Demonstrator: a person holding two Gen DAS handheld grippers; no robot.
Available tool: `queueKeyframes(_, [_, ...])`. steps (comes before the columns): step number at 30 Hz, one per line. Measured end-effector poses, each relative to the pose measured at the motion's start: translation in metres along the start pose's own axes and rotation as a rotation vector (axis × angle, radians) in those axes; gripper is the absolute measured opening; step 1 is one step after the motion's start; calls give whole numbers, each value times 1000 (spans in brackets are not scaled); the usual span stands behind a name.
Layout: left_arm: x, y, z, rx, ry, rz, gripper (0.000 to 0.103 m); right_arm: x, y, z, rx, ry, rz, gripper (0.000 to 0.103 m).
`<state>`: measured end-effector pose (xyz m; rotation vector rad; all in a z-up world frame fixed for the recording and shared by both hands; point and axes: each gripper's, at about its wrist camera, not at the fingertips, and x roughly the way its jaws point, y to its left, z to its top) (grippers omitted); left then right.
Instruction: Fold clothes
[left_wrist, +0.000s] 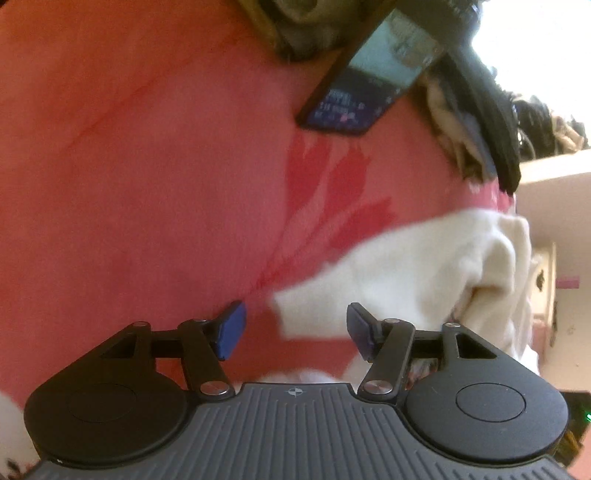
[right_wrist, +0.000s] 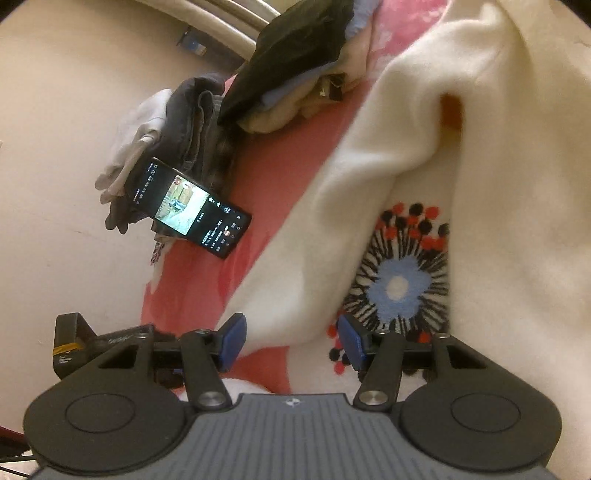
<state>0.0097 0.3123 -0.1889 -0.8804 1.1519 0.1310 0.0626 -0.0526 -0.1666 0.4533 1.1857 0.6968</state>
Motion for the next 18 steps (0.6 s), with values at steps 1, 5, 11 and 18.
queueKeyframes(1, [1,-3,-1,25,-10,-7,43,-2,1,-2,-5,-6,-10,58])
queueKeyframes(5, [-3,-20,-3,139,-49,-50,11,-20,25,-15,-220,-74,-108,58])
queueKeyframes(11, [-31,-71,1,239,-87,-212,9,-18,79,-45,-641,-164,-176,71])
queueKeyframes(18, [-50,-124,0,260,-29,-404,8,16,119,-55,-862,-259,-270,86])
